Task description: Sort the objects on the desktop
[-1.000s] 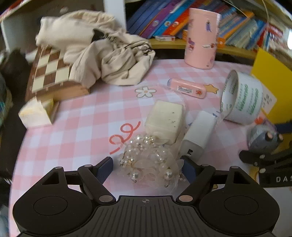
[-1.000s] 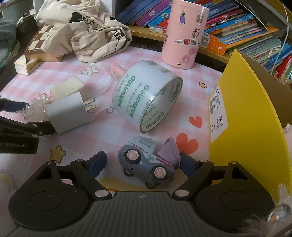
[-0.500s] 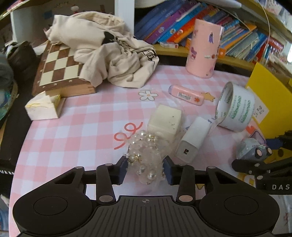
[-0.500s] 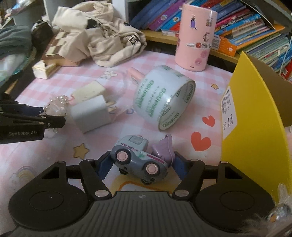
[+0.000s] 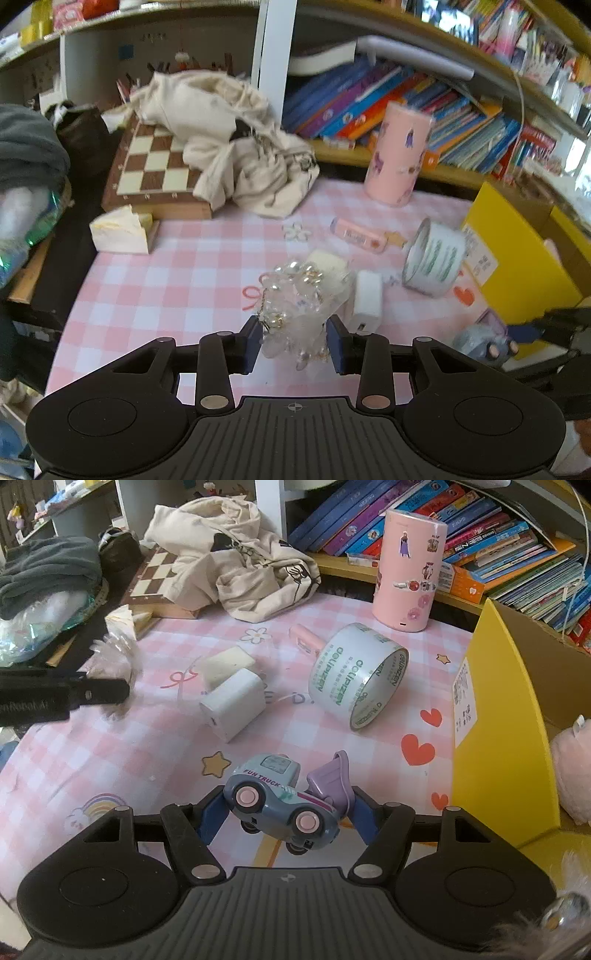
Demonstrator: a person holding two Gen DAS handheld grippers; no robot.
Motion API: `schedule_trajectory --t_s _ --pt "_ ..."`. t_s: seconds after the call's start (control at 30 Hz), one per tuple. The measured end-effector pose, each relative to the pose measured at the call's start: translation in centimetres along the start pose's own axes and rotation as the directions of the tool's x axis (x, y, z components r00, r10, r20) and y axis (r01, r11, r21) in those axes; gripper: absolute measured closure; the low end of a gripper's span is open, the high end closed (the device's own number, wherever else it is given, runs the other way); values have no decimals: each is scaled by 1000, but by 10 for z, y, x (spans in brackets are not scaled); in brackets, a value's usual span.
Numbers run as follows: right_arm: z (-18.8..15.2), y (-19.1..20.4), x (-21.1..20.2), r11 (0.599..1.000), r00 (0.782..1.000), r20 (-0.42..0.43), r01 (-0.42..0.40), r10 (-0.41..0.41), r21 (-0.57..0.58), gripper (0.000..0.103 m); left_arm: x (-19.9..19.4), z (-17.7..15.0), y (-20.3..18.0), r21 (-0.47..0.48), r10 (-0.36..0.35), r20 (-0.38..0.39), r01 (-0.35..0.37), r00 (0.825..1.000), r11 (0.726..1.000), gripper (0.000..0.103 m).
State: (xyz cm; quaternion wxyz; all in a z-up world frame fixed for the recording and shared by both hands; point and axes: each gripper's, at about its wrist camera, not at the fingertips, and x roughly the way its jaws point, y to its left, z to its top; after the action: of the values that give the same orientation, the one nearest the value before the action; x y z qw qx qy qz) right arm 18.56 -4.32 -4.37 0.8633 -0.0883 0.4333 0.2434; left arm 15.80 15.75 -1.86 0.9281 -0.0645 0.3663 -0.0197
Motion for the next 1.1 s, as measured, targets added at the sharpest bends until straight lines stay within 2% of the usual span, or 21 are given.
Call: schedule_trajectory --t_s 0.03,0.1,0.2,0.43,0.57,0.77,0.87,0.97,1.03,1.1 --pt "-1 1 -3 1000 1000 2 -2 2 1 36 -4 1 0 -2 -4 9 4 1000 1000 78" --pt "-4 4 -8 1000 1000 7 -5 5 3 36 -12 2 -1 -1 -13 23 13 1000 1000 78" --pt "-8 7 -12 1000 1000 6 -7 7 5 36 -20 -1 -2 2 -24 30 24 999 1000 97" --pt "-14 16 -19 1000 1000 8 -1 1 0 36 -38 -16 0 -11 -31 34 32 999 999 99" --pt "-17 21 -19 1000 1000 -1 -2 2 -7 36 -40 -30 -1 -3 -22 8 22 1000 1000 98" --pt "-18 25 -18 1000 1000 -6 -3 2 -19 36 -36 -41 -3 8 10 -23 -9 1000 1000 92" --pt "-18 25 -16 1000 1000 -11 -2 2 -23 36 -30 -42 -4 25 35 -37 -34 999 999 79" --pt "-16 24 -14 1000 1000 -18 -2 2 -25 36 -21 -41 -4 31 54 -48 -53 997 998 59" --pt "-16 22 -12 1000 1000 -22 -1 0 -25 36 -15 -40 -6 45 74 -47 -72 996 996 35" --pt "-15 20 -10 1000 1000 -28 2 -3 -23 36 -7 -37 -8 69 88 -34 -85 996 994 28"
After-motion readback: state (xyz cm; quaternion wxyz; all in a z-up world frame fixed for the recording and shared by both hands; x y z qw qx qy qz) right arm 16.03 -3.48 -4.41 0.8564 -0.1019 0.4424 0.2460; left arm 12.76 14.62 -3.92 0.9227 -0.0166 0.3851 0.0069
